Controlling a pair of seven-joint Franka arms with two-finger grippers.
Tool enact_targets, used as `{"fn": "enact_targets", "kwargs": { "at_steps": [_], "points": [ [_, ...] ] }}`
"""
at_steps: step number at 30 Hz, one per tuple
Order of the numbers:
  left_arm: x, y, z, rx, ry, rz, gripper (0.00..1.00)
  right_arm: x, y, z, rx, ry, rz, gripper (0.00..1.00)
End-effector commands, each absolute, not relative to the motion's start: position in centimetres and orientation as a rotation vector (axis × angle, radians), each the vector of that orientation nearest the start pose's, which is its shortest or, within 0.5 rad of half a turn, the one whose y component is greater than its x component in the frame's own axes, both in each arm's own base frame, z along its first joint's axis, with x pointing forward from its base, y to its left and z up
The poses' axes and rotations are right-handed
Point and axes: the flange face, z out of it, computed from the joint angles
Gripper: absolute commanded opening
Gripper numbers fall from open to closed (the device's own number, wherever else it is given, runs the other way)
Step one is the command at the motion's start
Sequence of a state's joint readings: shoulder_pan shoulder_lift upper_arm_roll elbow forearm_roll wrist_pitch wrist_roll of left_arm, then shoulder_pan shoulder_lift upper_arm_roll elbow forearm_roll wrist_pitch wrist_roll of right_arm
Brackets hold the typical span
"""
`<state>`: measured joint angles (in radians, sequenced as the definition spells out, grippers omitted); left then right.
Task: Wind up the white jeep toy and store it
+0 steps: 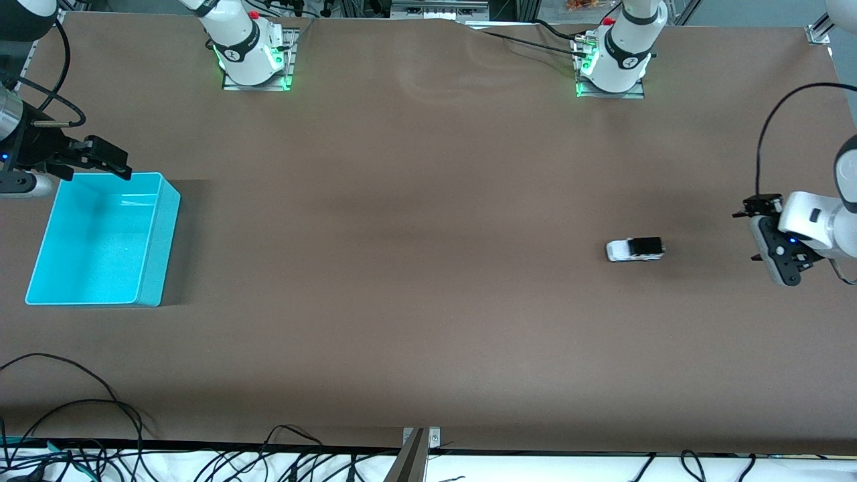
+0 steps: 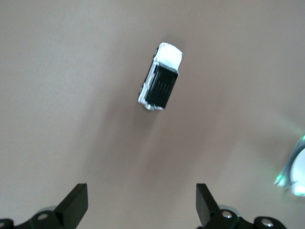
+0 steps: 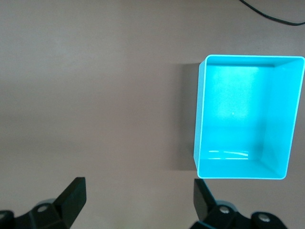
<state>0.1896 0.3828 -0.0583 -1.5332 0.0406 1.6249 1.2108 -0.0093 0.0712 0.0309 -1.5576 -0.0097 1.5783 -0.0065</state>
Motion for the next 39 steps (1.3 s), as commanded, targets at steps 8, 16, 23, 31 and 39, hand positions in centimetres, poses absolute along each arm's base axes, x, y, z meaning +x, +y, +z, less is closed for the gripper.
{"fn": "enact_targets", "kwargs": {
  "at_steps": [8,16,23,31,39],
  "points": [
    [62.3,-2.7,49.3,-2.893,1.353,0.499,1.0,57.1,0.9,59.2,-3.131,-0.05,0.074,1.0],
    [60.3,-4.4,52.4,-2.995,1.143,0.469,1.0,57.2,0.9,59.6,-3.132,-0.067,0.06,1.0],
    [57.3,-6.5,54.2,-3.052,0.868,0.448,1.0,57.4,1.0,59.8,-3.137,-0.072,0.053,1.0],
    [54.4,-5.7,53.7,-3.058,0.825,0.16,1.0,57.5,1.2,59.8,-3.143,-0.07,0.055,1.0],
    [53.9,-4.0,54.7,-3.09,0.564,0.005,1.0,57.6,1.1,58.3,-3.139,-0.06,0.127,1.0]
  ]
}}
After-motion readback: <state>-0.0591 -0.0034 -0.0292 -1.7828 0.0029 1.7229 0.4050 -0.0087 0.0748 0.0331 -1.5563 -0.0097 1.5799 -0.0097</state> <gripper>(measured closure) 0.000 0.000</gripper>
